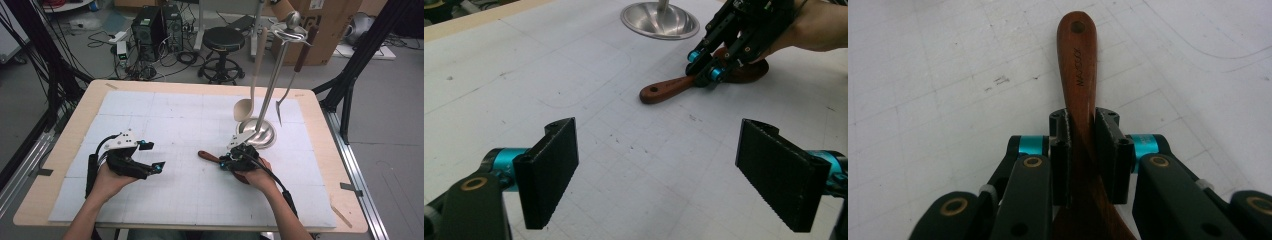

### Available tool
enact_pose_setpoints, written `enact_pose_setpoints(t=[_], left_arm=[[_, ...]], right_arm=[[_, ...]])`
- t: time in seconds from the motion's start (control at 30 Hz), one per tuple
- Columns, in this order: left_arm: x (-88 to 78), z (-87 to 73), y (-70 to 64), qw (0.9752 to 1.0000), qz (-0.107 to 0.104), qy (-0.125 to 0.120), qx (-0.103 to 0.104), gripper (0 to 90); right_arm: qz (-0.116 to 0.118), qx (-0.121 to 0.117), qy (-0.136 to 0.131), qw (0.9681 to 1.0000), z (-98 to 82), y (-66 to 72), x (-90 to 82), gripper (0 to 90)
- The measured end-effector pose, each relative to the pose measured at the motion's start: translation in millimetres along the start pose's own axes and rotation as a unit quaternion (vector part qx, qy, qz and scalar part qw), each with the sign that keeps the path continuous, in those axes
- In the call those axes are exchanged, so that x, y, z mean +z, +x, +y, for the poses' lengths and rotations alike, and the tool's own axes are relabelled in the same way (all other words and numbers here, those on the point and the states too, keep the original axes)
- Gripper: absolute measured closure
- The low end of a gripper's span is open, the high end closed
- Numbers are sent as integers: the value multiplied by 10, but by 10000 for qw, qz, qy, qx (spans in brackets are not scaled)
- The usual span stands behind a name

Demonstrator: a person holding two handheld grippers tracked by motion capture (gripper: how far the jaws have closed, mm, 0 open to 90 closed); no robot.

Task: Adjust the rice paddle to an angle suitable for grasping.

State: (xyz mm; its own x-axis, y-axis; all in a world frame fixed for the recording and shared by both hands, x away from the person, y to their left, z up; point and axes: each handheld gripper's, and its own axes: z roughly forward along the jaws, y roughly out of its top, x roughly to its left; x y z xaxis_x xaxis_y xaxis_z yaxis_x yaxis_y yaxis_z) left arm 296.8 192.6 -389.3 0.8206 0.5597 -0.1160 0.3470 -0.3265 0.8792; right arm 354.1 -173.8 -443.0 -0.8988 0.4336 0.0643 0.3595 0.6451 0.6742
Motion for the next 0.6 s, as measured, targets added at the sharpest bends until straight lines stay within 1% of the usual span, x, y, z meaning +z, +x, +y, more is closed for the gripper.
enact_pose_setpoints(t=[0.07, 0.2, 0.23, 0.3, 0.4, 0.43, 0.47, 0.6], left_arm=[[1, -1, 3, 10000, -6, 8, -1, 182], [5, -2, 2, 10000, -5, 18, 3, 187], [8, -2, -1, 10000, 14, 16, -13, 189], [10, -3, -1, 10000, 19, 29, -1, 189], [19, -2, -9, 10000, 20, 55, 15, 195], [24, -2, -16, 10000, 23, 58, -9, 198], [27, -2, -15, 10000, 15, 76, 17, 201], [47, -3, -18, 9999, -26, 135, 43, 218]], right_arm=[[-17, -21, 13, 10000, 5, 2, -8, 783], [98, -27, -6, 9999, 11, 24, -11, 784], [90, -44, -30, 9999, 15, 33, -14, 784], [162, -24, -115, 9998, 21, 41, -20, 785], [206, -46, -183, 9996, 35, 66, -31, 784], [199, -52, -207, 9996, 38, 72, -36, 785], [233, -25, -249, 9994, 43, 82, -44, 785], [293, -123, -406, 9987, 71, 121, -69, 785]])
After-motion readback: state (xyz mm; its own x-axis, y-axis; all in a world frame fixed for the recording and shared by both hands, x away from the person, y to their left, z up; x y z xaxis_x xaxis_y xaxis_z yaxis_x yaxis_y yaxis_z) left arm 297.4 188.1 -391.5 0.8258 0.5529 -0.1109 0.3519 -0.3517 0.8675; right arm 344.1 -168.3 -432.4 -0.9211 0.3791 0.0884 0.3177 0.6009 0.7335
